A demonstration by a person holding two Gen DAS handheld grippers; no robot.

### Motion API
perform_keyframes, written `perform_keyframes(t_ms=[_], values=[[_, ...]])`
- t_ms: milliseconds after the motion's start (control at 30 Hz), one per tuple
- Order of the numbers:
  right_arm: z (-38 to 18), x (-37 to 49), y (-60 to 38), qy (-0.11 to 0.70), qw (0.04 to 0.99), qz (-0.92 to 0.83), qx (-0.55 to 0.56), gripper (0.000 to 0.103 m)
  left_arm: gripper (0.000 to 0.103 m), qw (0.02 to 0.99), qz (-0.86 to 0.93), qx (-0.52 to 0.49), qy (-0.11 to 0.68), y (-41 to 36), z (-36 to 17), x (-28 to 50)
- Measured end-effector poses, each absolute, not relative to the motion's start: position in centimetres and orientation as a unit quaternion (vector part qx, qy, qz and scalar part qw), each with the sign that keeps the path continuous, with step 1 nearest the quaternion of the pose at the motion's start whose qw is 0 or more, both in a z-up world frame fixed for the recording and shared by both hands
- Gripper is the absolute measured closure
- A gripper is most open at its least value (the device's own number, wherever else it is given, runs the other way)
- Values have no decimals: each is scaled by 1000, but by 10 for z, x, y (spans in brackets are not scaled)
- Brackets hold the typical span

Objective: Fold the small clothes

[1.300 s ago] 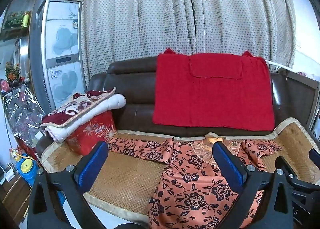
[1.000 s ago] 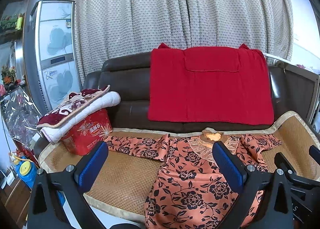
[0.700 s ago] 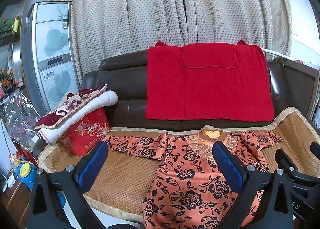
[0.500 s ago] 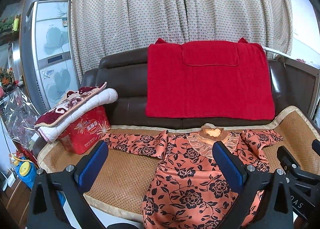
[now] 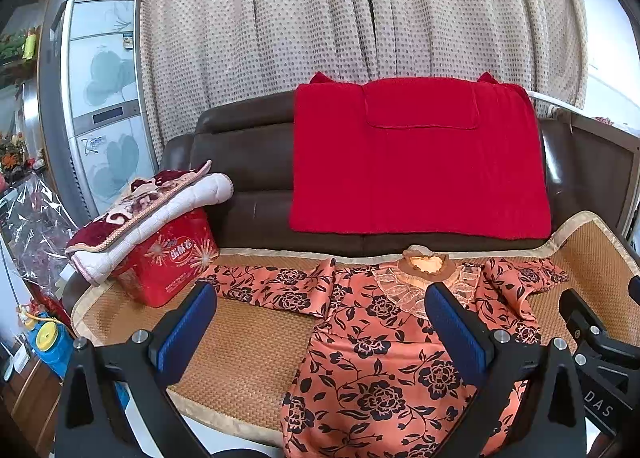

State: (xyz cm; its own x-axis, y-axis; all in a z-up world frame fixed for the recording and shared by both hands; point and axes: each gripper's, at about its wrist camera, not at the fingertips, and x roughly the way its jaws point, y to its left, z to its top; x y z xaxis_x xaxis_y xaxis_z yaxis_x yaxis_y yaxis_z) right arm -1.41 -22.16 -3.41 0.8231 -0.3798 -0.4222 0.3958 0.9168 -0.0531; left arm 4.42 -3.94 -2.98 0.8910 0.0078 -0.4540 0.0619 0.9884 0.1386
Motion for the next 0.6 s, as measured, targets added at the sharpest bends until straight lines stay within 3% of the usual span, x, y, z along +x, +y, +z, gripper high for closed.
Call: perform_keyframes(t_ms=[300, 600], values=[[-46, 13, -246, 237, 947, -213, 33, 0, 0, 961, -30, 78, 264, -58, -55, 89], [-109, 60, -352, 264, 939, -145, 166, 0, 0, 917, -58, 73, 388, -98, -168, 212]])
